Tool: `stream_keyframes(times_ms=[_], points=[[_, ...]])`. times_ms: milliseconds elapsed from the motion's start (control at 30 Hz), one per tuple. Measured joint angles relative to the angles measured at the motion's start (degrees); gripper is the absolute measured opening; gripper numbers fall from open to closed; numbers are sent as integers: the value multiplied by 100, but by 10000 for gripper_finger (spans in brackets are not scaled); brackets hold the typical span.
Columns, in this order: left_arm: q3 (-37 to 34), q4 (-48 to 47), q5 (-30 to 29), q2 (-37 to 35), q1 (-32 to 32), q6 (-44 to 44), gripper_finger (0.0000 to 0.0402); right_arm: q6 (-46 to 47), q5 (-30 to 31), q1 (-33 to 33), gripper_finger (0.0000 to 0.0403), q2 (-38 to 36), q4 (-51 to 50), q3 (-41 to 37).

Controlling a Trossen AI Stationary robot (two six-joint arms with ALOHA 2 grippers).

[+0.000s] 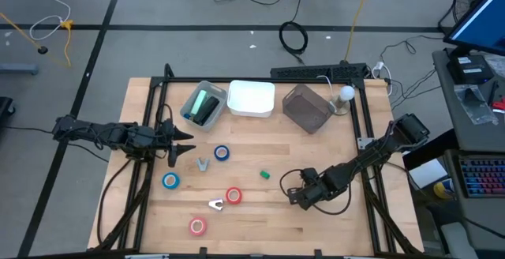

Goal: Pick and place Stapler, Stapler remover, tape
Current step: Put the right green stapler into the gray bin

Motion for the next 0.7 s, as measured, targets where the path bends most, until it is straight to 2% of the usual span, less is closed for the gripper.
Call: stream_keyframes(times_ms=[167,500,700], points=[[0,0,1,-1,0,2,207,3,-120,7,141,4,-36,0],[0,2,-1,0,1,-72,207,-129,-138,-35,76,-2,8,-7],[0,3,1,0,-1,-127,207,-191,-112,-35,67,-15,11,-9]])
